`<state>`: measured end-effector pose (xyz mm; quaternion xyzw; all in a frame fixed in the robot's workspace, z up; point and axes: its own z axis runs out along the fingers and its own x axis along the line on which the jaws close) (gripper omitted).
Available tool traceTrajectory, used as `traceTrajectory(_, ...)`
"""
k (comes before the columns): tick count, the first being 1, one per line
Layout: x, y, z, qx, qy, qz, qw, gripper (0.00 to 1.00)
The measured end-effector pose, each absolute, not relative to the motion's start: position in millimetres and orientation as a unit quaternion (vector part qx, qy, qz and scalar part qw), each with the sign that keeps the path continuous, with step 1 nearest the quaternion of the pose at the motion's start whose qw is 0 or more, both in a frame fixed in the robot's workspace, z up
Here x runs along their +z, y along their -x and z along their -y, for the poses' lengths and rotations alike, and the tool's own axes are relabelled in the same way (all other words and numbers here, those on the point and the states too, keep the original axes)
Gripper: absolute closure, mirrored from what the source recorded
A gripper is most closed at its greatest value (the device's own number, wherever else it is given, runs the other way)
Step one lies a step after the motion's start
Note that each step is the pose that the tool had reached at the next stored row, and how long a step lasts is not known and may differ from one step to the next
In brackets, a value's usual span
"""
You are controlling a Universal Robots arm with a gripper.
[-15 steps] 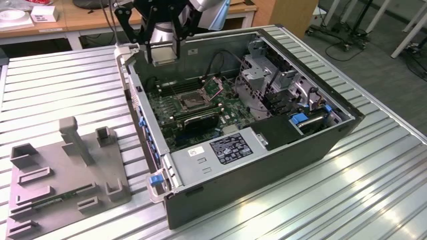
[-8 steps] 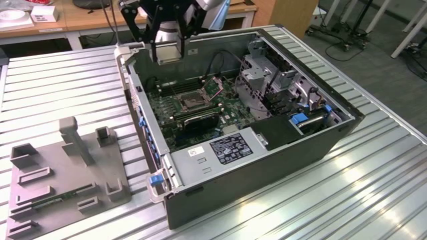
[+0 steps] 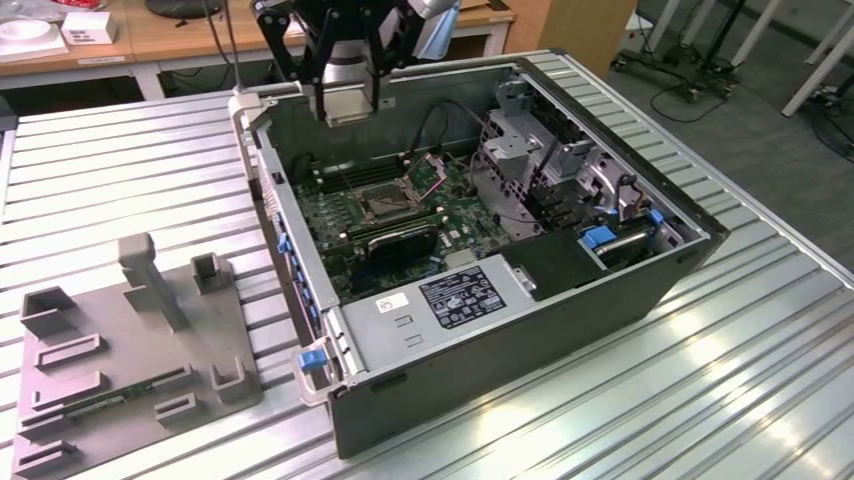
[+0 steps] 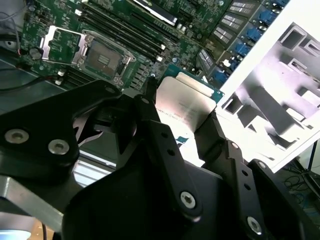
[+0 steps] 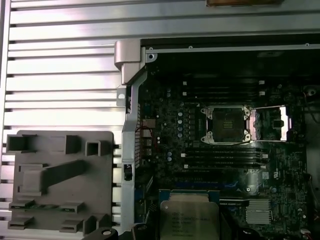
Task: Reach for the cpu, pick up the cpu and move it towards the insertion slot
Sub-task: 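Pick up the cpu and move it towards the insertion slot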
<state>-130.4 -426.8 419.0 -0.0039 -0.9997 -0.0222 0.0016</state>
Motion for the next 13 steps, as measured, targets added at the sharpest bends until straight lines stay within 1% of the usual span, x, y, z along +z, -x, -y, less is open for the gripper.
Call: traceTrajectory(13, 419.0, 113.2, 422.9, -0.022, 0.004, 1.0, 0.002, 0.45)
